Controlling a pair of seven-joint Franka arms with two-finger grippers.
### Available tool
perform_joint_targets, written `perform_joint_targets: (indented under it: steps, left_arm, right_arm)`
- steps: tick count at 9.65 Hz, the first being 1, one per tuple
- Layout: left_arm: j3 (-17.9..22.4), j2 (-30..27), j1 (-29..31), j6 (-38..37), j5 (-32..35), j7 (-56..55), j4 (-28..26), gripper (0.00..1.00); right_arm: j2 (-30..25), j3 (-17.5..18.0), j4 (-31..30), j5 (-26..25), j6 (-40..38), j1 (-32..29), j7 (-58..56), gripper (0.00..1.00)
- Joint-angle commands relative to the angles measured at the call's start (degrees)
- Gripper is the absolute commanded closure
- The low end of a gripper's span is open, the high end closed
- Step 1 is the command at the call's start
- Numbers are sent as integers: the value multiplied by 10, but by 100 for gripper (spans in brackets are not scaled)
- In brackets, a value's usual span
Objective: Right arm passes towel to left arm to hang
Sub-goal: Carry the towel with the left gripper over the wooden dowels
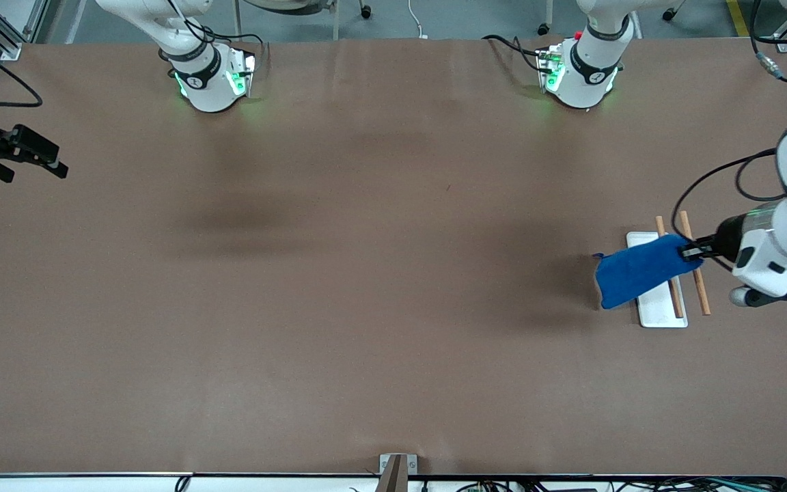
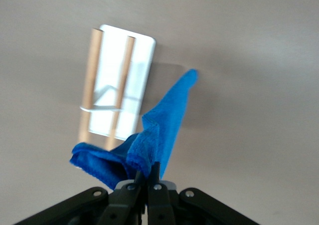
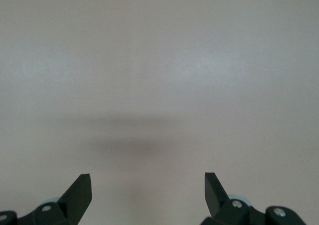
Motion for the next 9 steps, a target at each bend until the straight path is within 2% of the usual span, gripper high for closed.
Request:
perform_joint_targets:
  steps: [1, 5, 7, 9]
  left_arm:
    - [-4, 28, 25, -1, 33, 78, 11, 99]
    - [-3, 58, 54, 0, 69, 201, 34, 99]
    - [-3, 91, 69, 3, 80, 281, 80, 99]
    - [-4, 109, 90, 7, 84, 318, 93, 99]
  right_arm:
    - [-3, 10, 33, -19, -25, 7, 10, 0]
    - [64, 10, 133, -19, -56, 7, 12, 0]
    - [78, 10, 143, -18, -54, 5, 12, 0]
    - [84, 10, 137, -18, -54, 3, 13, 0]
